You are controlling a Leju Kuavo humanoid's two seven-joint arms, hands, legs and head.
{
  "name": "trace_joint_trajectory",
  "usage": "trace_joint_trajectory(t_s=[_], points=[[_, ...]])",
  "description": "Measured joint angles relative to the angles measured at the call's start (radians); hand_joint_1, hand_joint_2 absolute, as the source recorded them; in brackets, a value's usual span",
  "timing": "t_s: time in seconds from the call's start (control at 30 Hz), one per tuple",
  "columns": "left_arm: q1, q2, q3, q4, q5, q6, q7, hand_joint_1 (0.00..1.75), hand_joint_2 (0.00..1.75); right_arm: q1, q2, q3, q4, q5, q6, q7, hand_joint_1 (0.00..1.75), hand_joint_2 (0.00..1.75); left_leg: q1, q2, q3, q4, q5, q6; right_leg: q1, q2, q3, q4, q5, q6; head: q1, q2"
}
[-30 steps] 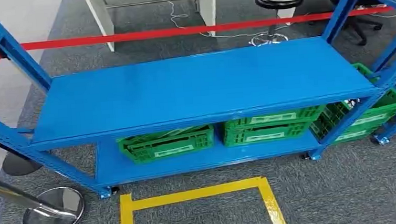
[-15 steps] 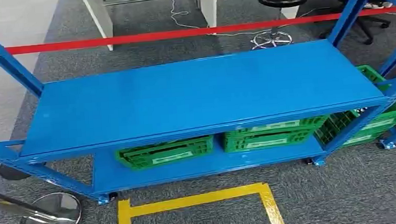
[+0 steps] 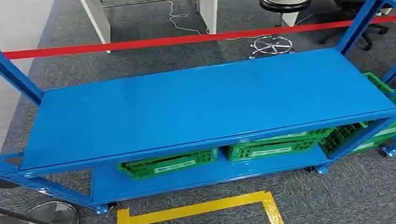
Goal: Take the parts from the cabinet and place them on the table.
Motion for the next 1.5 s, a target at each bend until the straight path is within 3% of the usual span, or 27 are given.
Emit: trace_joint_trajectory(t_s=[0.03, 0.1, 0.13, 0.17, 0.2, 0.27, 0.3, 0.33, 0.43, 0.5, 0.53, 0.63, 0.67, 0.7, 0.8, 0.83, 0.87, 0.97, 1.03, 1.13, 1.17, 1.2, 1.23, 1.3, 1.33, 1.37, 1.5], points=[[-0.003, 0.0, 0.0, 0.0, -0.003, 0.0, 0.0, 0.0, 0.0, -0.001, 0.0, 0.0, 0.0, 0.0, 0.0, 0.0, 0.0, 0.0, 0.0, 0.001, 0.004, -0.002, -0.002, 0.007, 0.002, 0.001, -0.035, 0.057, -0.021, 0.001, 0.002, 0.0], [-0.006, -0.001, 0.0, 0.0, -0.003, -0.001, 0.0, 0.0, 0.0, 0.0, 0.0, 0.0, 0.0, 0.0, 0.001, 0.004, 0.0, 0.0, -0.002, 0.001, 0.01, -0.002, -0.012, 0.018, 0.002, 0.002, -0.146, 0.228, -0.076, 0.003, 0.002, 0.0], [-0.006, -0.001, 0.0, 0.0, -0.003, -0.001, 0.0, 0.0, 0.0, 0.002, 0.0, 0.0, 0.0, 0.0, 0.001, 0.005, 0.0, 0.0, -0.003, 0.001, 0.016, -0.002, -0.018, 0.02, 0.002, 0.002, -0.198, 0.294, -0.083, 0.005, 0.001, 0.0], [-0.005, -0.002, 0.0, 0.0, -0.003, 0.0, 0.0, 0.0, 0.0, 0.004, 0.0, 0.0, 0.0, 0.0, 0.001, 0.006, 0.0, 0.0, -0.003, 0.0, 0.025, -0.002, -0.025, 0.02, 0.002, 0.001, -0.226, 0.309, -0.061, 0.005, 0.003, 0.0], [-0.003, -0.002, 0.0, 0.0, -0.003, 0.001, 0.002, 0.0, 0.0, 0.006, 0.0, 0.0, 0.0, 0.001, 0.001, 0.008, 0.0, 0.0, -0.003, -0.003, 0.037, -0.002, -0.033, 0.02, 0.002, 0.002, -0.228, 0.279, -0.016, 0.004, 0.002, 0.0], [-0.002, -0.005, 0.0, 0.0, -0.003, 0.003, 0.003, 0.0, 0.0, 0.008, -0.001, 0.0, 0.0, 0.001, 0.001, 0.008, 0.0, 0.0, -0.003, -0.007, 0.066, -0.001, -0.053, 0.015, 0.002, 0.001, -0.182, 0.123, 0.11, -0.001, 0.002, 0.0], [-0.002, -0.007, 0.0, 0.0, -0.004, 0.003, 0.003, 0.0, 0.0, 0.009, -0.001, 0.0, 0.0, 0.0, 0.001, 0.009, 0.0, 0.0, -0.003, -0.007, 0.074, -0.001, -0.065, 0.01, 0.002, 0.001, -0.162, 0.049, 0.147, -0.005, 0.003, 0.0], [-0.005, -0.008, 0.0, 0.0, -0.004, 0.004, 0.004, 0.0, 0.0, 0.008, 0.0, 0.0, 0.0, 0.0, 0.001, 0.011, 0.0, 0.0, -0.012, -0.008, 0.073, 0.005, -0.076, 0.001, 0.007, 0.002, -0.136, 0.041, 0.13, -0.006, 0.003, 0.0], [-0.007, -0.009, 0.0, 0.0, -0.005, 0.006, 0.005, 0.0, 0.0, 0.008, -0.001, 0.0, 0.0, -0.003, 0.001, 0.015, 0.0, 0.0, -0.007, -0.006, 0.08, -0.01, -0.078, -0.011, 0.011, 0.005, -0.132, 0.025, 0.112, -0.022, -0.003, 0.0], [-0.008, -0.008, 0.0, 0.0, -0.006, 0.006, 0.007, 0.0, 0.0, 0.009, -0.001, -0.001, -0.001, -0.003, 0.0, 0.015, 0.0, 0.0, -0.006, -0.006, 0.091, -0.004, -0.093, -0.022, 0.001, 0.003, -0.112, 0.006, 0.11, -0.031, -0.004, 0.0], [-0.008, -0.009, 0.0, 0.0, -0.007, 0.006, 0.006, 0.0, 0.0, 0.008, -0.001, -0.001, -0.001, -0.003, 0.0, 0.015, 0.0, 0.0, -0.005, -0.004, 0.067, 0.047, -0.116, -0.029, 0.0, 0.001, -0.099, -0.003, 0.106, -0.037, -0.014, 0.0], [-0.008, -0.008, 0.0, 0.0, -0.007, 0.007, 0.006, 0.0, 0.0, 0.006, -0.001, -0.001, -0.001, -0.003, 0.001, 0.015, 0.0, 0.0, 0.001, -0.004, -0.07, 0.277, -0.189, -0.041, 0.0, -0.002, -0.079, -0.007, 0.092, -0.043, -0.013, 0.0], [-0.005, -0.008, 0.0, 0.0, -0.008, 0.007, 0.006, 0.0, 0.0, 0.008, -0.001, -0.001, -0.001, -0.003, 0.0, 0.016, 0.0, 0.0, 0.004, -0.004, -0.099, 0.305, -0.179, -0.042, 0.0, -0.001, -0.071, -0.007, 0.087, -0.043, -0.012, 0.0], [-0.002, -0.008, 0.0, 0.0, -0.008, 0.007, 0.01, 0.0, 0.0, 0.009, -0.001, -0.001, -0.001, -0.002, 0.0, 0.02, 0.0, 0.0, 0.006, -0.004, -0.104, 0.284, -0.137, -0.043, 0.0, 0.001, -0.059, -0.007, 0.08, -0.042, -0.013, 0.0], [0.0, -0.008, 0.0, 0.0, -0.01, 0.006, 0.015, 0.0, 0.0, 0.009, -0.001, -0.001, -0.001, 0.016, -0.001, 0.037, 0.0, 0.0, 0.008, 0.011, -0.047, 0.054, 0.042, -0.038, -0.001, 0.001, -0.033, -0.008, 0.058, -0.033, -0.014, 0.0], [-0.001, -0.008, 0.0, 0.002, -0.009, 0.005, 0.016, 0.0, 0.0, 0.008, -0.001, 0.0, -0.001, 0.019, -0.002, 0.042, 0.0, 0.0, -0.004, 0.045, -0.045, 0.052, 0.026, -0.035, 0.005, -0.003, -0.035, -0.009, 0.051, -0.024, -0.013, 0.0], [-0.005, -0.009, 0.0, 0.002, -0.01, 0.004, 0.017, 0.0, 0.0, 0.009, -0.001, 0.0, -0.001, 0.023, -0.003, 0.046, 0.0, 0.0, -0.006, 0.047, -0.034, 0.023, 0.02, -0.026, 0.007, -0.001, -0.031, -0.006, 0.049, -0.018, -0.018, 0.0], [-0.004, -0.009, 0.0, 0.002, -0.01, 0.001, 0.019, 0.0, 0.0, 0.01, 0.0, 0.0, -0.001, 0.028, -0.008, 0.054, 0.0, 0.0, -0.008, 0.022, -0.042, 0.018, 0.017, -0.011, 0.006, -0.03, -0.023, -0.016, 0.047, -0.002, -0.016, 0.0], [-0.003, -0.009, 0.001, 0.002, -0.011, -0.001, 0.021, 0.0, 0.0, 0.006, 0.0, 0.0, -0.001, 0.031, -0.008, 0.055, 0.0, 0.0, -0.002, 0.011, -0.025, 0.004, 0.02, 0.004, 0.002, -0.014, -0.042, 0.024, 0.014, 0.005, -0.014, 0.0], [-0.007, -0.01, 0.001, 0.002, -0.011, -0.007, 0.03, 0.0, 0.0, 0.004, 0.0, 0.0, -0.001, 0.032, -0.003, 0.058, 0.0, 0.0, -0.006, -0.009, -0.024, 0.004, 0.016, 0.015, 0.003, 0.0, -0.17, 0.259, -0.074, 0.007, -0.012, 0.0], [-0.006, -0.01, 0.001, 0.002, -0.011, -0.008, 0.037, 0.0, 0.0, 0.006, 0.0, 0.0, -0.001, 0.033, 0.0, 0.059, 0.0, 0.0, -0.007, -0.017, -0.022, 0.004, 0.016, 0.016, 0.003, 0.0, -0.204, 0.307, -0.078, 0.007, -0.012, 0.0], [-0.006, -0.01, 0.001, 0.002, -0.01, -0.008, 0.039, 0.0, 0.0, 0.007, 0.0, 0.0, -0.001, 0.033, 0.002, 0.06, 0.0, 0.0, -0.008, -0.028, -0.019, 0.004, 0.014, 0.016, 0.003, 0.001, -0.214, 0.301, -0.052, 0.006, -0.012, 0.0], [-0.005, -0.01, 0.001, 0.002, -0.01, -0.01, 0.041, 0.0, 0.0, 0.008, 0.0, 0.0, -0.001, 0.034, 0.003, 0.06, 0.0, 0.0, -0.008, -0.041, -0.016, 0.004, 0.013, 0.016, 0.003, 0.002, -0.201, 0.249, -0.004, 0.003, -0.011, 0.0], [-0.005, -0.01, 0.001, 0.002, -0.01, -0.011, 0.046, 0.0, 0.0, 0.008, 0.0, 0.0, -0.001, 0.034, 0.003, 0.061, 0.0, 0.0, -0.008, -0.052, -0.012, 0.004, 0.011, 0.015, 0.003, 0.008, -0.175, 0.183, 0.041, 0.0, -0.012, 0.0], [-0.006, -0.01, 0.001, 0.002, -0.011, -0.015, 0.048, 0.0, 0.0, 0.008, 0.0, 0.0, -0.001, 0.034, 0.004, 0.062, 0.0, 0.0, -0.008, -0.066, -0.007, 0.005, 0.009, 0.012, 0.002, 0.035, -0.128, 0.069, 0.104, -0.006, -0.011, 0.0], [-0.007, -0.01, 0.001, 0.002, -0.011, -0.019, 0.049, 0.0, 0.0, 0.007, -0.001, 0.0, -0.001, 0.034, 0.005, 0.064, 0.0, 0.0, -0.006, -0.072, -0.007, 0.004, 0.007, 0.009, -0.001, 0.081, -0.106, 0.024, 0.1, -0.012, -0.012, 0.0], [-0.005, -0.009, 0.001, 0.002, -0.011, -0.024, 0.056, 0.0, 0.0, 0.007, -0.002, 0.0, -0.001, 0.035, 0.006, 0.072, 0.0, 0.0, -0.003, -0.112, -0.015, 0.0, 0.011, -0.018, 0.004, 0.058, -0.082, -0.003, 0.096, -0.021, -0.011, 0.0]])
